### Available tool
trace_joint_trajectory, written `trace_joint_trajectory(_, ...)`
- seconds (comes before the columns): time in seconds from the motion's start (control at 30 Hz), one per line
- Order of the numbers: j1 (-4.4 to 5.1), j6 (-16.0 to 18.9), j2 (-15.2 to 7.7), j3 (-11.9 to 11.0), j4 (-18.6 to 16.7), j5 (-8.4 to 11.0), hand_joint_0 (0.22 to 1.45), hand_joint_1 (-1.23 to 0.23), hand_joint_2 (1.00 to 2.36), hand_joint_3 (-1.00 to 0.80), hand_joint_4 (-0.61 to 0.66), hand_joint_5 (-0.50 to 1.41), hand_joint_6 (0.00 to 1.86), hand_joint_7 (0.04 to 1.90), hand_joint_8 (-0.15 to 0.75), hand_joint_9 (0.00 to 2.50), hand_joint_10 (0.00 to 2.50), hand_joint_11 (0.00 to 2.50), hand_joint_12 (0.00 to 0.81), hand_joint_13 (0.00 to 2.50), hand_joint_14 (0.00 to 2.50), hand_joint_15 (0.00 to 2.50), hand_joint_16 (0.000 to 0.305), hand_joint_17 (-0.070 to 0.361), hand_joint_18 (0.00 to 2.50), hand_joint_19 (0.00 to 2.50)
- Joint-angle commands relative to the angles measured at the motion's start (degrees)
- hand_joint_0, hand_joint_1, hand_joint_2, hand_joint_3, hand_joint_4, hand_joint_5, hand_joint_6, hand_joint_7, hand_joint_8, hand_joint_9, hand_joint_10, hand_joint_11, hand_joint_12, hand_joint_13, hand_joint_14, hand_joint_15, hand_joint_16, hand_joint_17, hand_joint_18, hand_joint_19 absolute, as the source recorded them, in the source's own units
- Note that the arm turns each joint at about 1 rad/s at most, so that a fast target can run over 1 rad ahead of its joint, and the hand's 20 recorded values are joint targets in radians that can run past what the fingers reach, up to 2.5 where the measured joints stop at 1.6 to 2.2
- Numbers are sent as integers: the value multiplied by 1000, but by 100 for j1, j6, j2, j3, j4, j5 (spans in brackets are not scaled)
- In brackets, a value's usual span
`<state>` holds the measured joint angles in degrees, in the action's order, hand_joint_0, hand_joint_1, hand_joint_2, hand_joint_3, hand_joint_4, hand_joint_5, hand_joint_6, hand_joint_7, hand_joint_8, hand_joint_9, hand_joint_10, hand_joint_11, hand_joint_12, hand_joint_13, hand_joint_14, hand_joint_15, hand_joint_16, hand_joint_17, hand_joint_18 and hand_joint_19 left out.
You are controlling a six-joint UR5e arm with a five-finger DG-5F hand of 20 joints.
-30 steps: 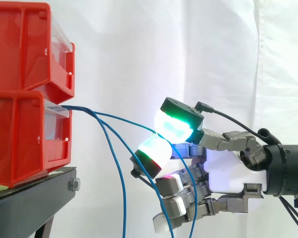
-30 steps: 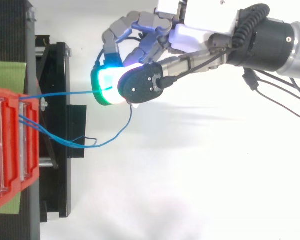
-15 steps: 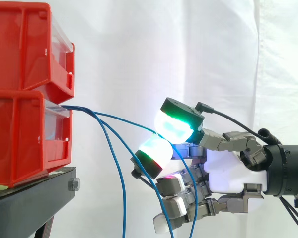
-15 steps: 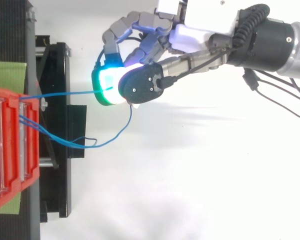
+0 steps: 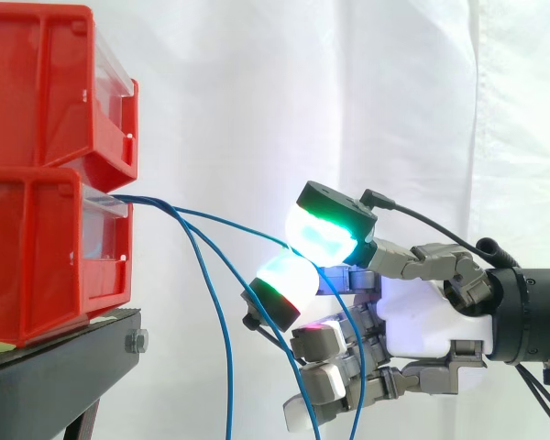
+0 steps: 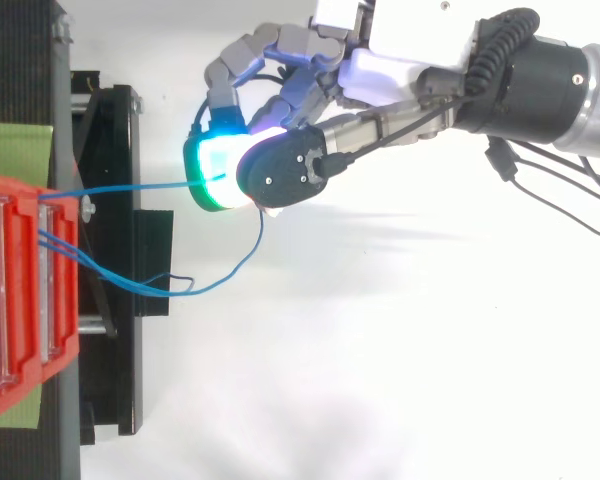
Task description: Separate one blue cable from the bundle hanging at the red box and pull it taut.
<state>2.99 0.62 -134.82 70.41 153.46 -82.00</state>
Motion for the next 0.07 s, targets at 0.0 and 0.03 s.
trace_joint_trajectory(0.0,0,0,0,8,0,0,700,-727,1011,-374,-163,-208,921,1154,250,1061,22,1230,346,1034,26,974,49,110,560,588)
trace_joint_trajectory(0.03,0,0,0,8,0,0,700,-726,1011,-373,-163,-208,921,1154,250,1060,22,1228,346,1033,28,971,49,110,559,590)
